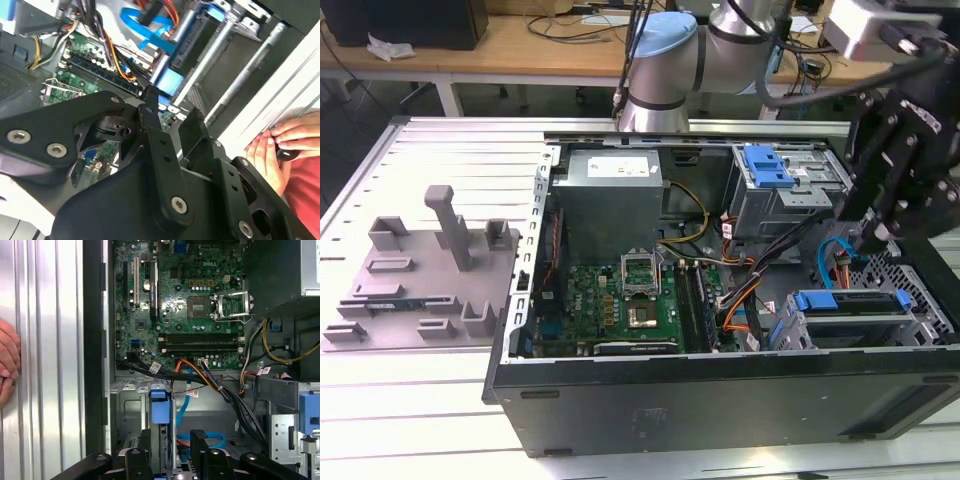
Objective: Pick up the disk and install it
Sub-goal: 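Insert the first disk wire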
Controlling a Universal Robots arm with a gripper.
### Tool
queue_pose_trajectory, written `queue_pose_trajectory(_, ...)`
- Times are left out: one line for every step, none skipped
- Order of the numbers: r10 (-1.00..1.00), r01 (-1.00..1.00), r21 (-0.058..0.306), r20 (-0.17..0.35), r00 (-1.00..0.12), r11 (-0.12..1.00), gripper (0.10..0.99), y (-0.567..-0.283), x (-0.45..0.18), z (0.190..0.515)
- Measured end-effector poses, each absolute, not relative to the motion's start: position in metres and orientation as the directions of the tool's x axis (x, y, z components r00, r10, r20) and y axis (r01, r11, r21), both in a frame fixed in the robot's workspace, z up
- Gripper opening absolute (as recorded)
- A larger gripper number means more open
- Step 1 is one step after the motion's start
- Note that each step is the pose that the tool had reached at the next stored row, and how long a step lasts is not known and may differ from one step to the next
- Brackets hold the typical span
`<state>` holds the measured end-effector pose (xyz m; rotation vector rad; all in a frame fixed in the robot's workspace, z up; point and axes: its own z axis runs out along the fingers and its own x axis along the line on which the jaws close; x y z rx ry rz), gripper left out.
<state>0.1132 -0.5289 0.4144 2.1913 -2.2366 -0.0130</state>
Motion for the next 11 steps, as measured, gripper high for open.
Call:
queue_pose_trajectory(-1.000,-1.000,0.013,0.008,-0.020,0.021,0.443,-0.519,0.114,0.414)
queue_pose_trajectory(-1.000,-1.000,0.013,0.012,-0.021,0.021,0.443,-0.512,0.114,0.415)
queue_pose_trajectory(-1.000,-1.000,0.013,0.014,-0.020,0.021,0.443,-0.507,0.115,0.414)
queue_pose_trajectory(-1.000,-1.000,0.013,0.018,-0.021,0.021,0.443,-0.498,0.117,0.415)
queue_pose_trajectory(-1.000,-1.000,0.013,0.019,-0.020,0.021,0.443,-0.494,0.117,0.414)
queue_pose_trajectory(-1.000,-1.000,0.013,0.021,-0.020,0.021,0.443,-0.489,0.118,0.415)
queue_pose_trajectory(-1.000,-1.000,0.013,0.023,-0.020,0.021,0.443,-0.483,0.120,0.415)
queue_pose_trajectory(-0.999,-1.000,0.013,0.025,-0.020,0.021,0.443,-0.477,0.124,0.415)
queue_pose_trajectory(-0.999,-1.000,0.014,0.026,-0.020,0.020,0.443,-0.475,0.129,0.415)
queue_pose_trajectory(-0.999,-1.000,0.018,0.026,-0.020,0.021,0.443,-0.475,0.135,0.414)
queue_pose_trajectory(-0.999,-1.000,0.022,0.026,-0.020,0.020,0.443,-0.475,0.140,0.414)
